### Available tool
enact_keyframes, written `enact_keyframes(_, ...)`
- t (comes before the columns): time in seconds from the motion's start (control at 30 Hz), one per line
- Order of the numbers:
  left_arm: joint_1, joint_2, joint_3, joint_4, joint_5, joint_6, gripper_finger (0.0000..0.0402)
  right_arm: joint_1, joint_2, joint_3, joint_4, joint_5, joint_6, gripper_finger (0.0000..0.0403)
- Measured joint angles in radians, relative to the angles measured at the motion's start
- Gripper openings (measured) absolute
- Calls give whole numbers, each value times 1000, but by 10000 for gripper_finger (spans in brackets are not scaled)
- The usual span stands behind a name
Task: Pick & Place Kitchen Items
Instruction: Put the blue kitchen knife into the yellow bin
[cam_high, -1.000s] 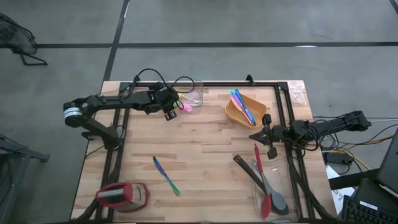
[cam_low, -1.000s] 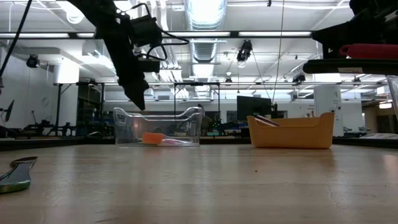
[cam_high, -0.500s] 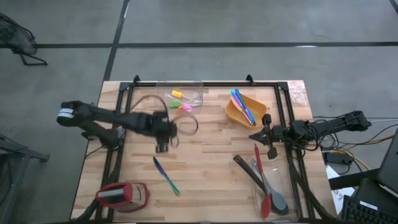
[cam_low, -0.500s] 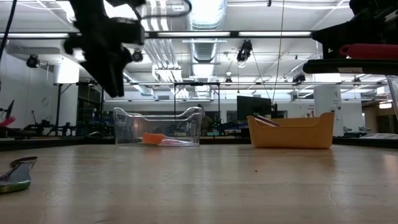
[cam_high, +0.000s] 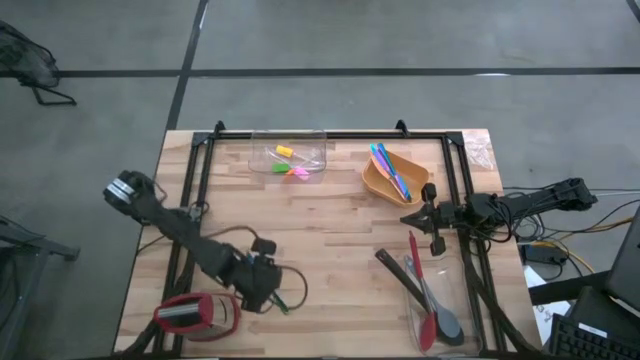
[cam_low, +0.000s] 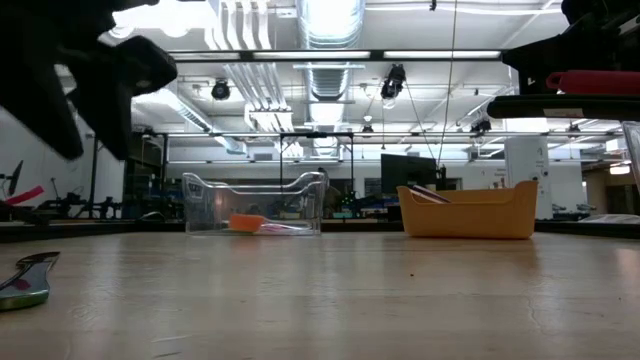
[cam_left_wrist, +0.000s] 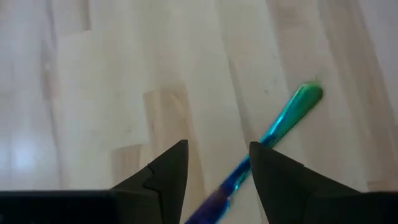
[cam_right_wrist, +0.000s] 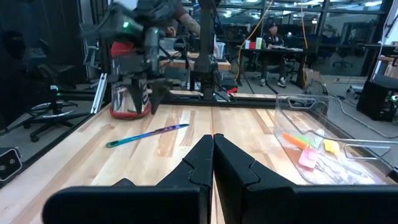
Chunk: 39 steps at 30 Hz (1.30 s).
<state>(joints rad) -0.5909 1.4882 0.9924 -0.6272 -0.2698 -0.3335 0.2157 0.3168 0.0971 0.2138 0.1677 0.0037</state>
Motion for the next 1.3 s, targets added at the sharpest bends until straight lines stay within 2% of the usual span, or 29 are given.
enact_keyframes(0.2,-29,124,0,59,-62,2,165,0,0,0,0,0,-11,9)
enact_keyframes(0.43,-31,219,1,60,-65,-7,138,0,0,0,0,0,-7,9)
enact_keyframes(0.67,-36,213,2,59,-67,-31,97,0,0,0,0,0,-3,9)
enact_keyframes(1.0,-55,194,-16,41,49,-84,32,0,0,0,0,0,-10,9)
enact_keyframes(1.13,-57,191,-4,42,50,-68,31,0,0,0,0,0,-2,9)
enact_keyframes(1.3,-65,190,-7,42,51,-56,63,0,0,0,0,0,-10,9)
